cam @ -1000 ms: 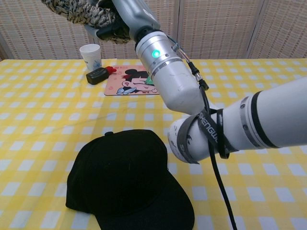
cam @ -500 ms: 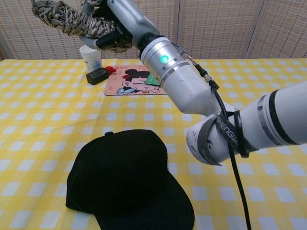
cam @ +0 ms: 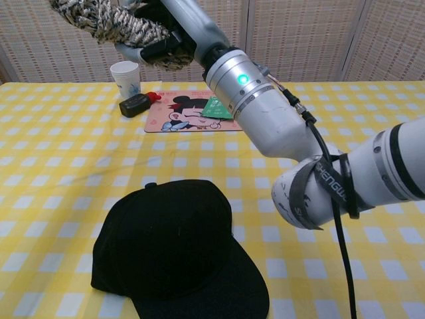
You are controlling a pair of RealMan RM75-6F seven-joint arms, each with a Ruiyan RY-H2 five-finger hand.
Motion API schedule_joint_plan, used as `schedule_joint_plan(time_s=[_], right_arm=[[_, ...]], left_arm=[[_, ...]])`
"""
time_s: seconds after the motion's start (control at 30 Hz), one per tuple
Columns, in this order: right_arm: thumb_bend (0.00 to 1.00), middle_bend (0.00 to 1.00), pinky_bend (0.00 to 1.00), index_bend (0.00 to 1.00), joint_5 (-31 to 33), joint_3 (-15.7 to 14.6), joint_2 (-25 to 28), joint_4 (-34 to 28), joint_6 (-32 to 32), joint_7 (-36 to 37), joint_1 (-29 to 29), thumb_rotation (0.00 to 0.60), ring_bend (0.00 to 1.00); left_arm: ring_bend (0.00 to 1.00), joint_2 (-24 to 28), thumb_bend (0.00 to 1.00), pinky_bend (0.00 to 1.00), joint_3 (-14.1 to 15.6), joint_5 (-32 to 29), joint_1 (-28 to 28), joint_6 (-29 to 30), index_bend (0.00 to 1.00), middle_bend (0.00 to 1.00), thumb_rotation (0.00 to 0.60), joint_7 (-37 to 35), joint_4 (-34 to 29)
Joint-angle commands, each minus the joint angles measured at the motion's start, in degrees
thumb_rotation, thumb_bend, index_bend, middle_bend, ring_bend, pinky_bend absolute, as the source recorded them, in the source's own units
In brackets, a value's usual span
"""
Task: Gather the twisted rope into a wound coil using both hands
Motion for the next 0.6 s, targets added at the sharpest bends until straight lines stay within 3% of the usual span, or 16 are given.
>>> schedule_joint_plan(time_s=[0.03,0.6], right_arm=[[0.24,0.74,0.68,0.98,-0.30,-0.13,0.21,-0.40,0.11,0.49,-0.19,0.600,0.65],[0.24,0.75,0.68,0.98,-1.03,-0.36,0.78,-1.97,0.40,1.60,-1.27,0.600,0.65]], left_arm=[[1.00,0.04,0.35,1.00,0.09,-1.48,-0.34,0.20,0.79,1.00,0.600,1.42,0.18],[1.00,-0.48,0.35,1.00,2.32,-10.51,-3.15,2.83,0.75,1.00,0.600,14.95,2.52]])
